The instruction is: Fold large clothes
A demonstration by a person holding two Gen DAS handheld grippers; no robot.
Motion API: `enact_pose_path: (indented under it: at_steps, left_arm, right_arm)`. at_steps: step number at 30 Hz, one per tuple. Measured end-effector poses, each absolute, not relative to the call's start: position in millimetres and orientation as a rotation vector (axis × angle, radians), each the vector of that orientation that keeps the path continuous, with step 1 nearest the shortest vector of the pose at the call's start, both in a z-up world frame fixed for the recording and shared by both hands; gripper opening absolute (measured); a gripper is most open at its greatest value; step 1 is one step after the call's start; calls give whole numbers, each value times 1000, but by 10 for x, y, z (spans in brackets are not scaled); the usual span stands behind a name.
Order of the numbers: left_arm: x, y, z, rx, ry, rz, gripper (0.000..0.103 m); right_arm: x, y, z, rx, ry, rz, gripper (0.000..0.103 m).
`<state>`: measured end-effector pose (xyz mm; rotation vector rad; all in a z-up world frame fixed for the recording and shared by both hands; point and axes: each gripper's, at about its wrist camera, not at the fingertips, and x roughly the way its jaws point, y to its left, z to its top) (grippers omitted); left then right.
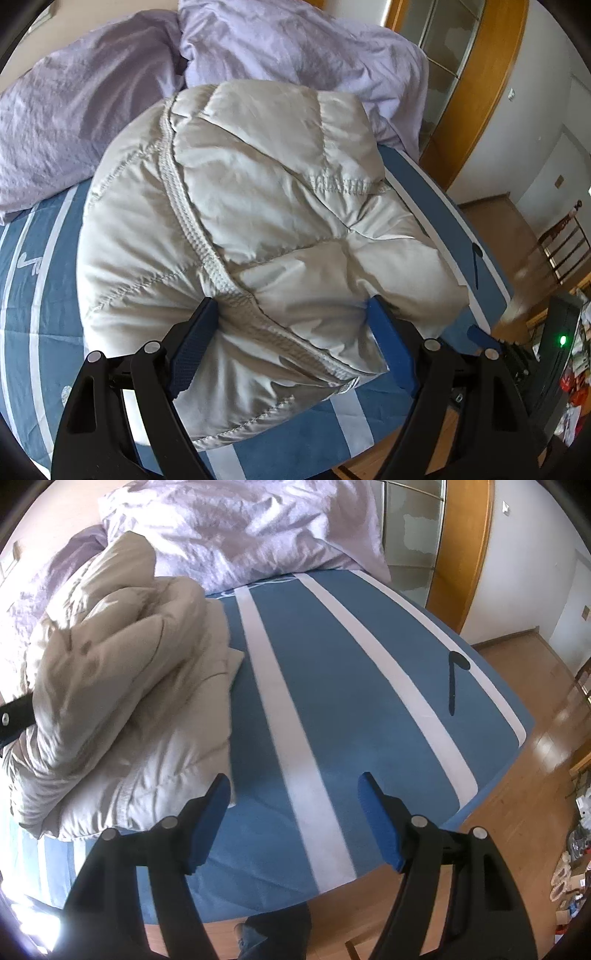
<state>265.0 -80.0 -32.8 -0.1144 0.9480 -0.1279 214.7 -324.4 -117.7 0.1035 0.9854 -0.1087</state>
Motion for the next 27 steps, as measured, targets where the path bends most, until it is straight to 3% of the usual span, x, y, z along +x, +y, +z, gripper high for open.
enact_pose_path:
  at_steps: [27]
  left_arm:
    - [2698,-865,-556,-121,967,-176,82]
  right_arm:
    - [2624,-3601,-1070,198,938,-92,70]
